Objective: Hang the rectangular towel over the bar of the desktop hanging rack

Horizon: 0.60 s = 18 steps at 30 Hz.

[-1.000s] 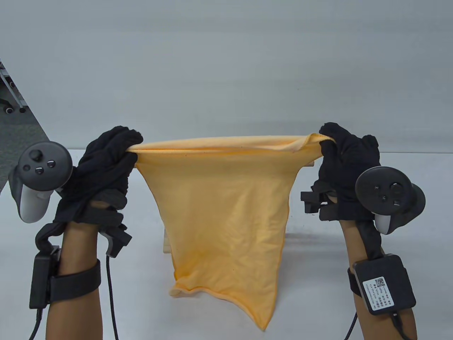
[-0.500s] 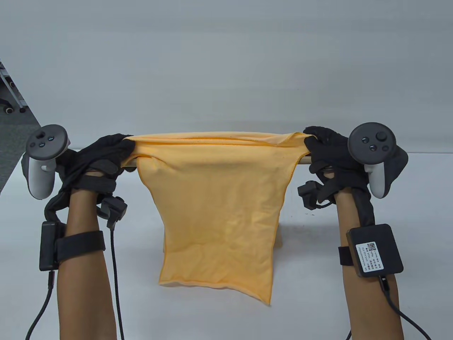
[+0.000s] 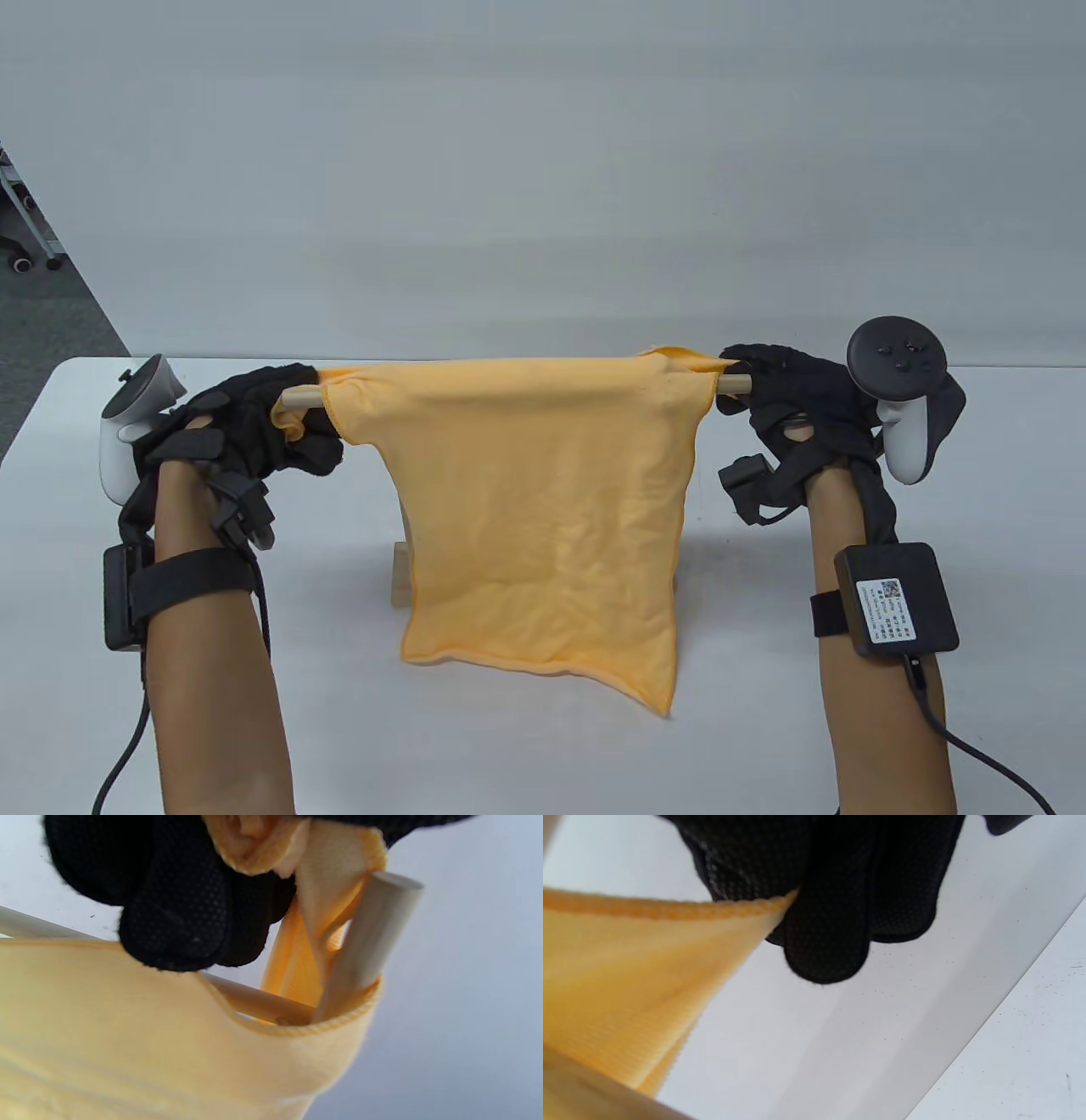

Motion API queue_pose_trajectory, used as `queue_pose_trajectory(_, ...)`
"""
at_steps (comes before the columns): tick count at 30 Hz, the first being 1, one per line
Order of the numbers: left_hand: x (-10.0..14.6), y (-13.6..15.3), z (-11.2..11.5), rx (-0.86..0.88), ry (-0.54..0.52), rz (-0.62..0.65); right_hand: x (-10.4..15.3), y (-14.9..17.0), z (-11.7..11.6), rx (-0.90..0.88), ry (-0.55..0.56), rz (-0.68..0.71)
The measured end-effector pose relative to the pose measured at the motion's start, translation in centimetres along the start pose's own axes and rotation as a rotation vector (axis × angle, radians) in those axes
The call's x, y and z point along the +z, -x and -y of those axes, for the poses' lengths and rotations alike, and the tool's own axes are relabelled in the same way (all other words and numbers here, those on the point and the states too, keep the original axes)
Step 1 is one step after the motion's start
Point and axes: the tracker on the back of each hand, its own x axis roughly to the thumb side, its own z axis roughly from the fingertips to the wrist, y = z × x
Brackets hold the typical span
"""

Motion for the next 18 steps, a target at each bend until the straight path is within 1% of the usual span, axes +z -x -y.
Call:
queue_pose_trajectory(1, 0.0, 0.3, 0.0, -0.004, 0.002, -0.007, 0.0, 0.2, -0.1, 0.008, 0.0, -0.001)
queue_pose_trajectory(3, -0.1, 0.9, 0.0, -0.066, -0.008, -0.043, 0.1, 0.7, -0.3, 0.036, 0.003, -0.005)
queue_pose_trajectory(7, 0.0, 1.8, 0.0, -0.156, -0.047, -0.11, 0.3, 1.7, -0.8, 0.057, -0.016, -0.023)
queue_pose_trajectory(12, -0.2, 3.6, 0.0, -0.186, -0.06, -0.163, 0.7, 3.0, -1.5, 0.088, -0.03, -0.043)
queue_pose_trajectory(18, -0.7, 6.1, -0.2, -0.174, -0.048, -0.188, 1.0, 4.2, -2.0, 0.129, -0.039, -0.058)
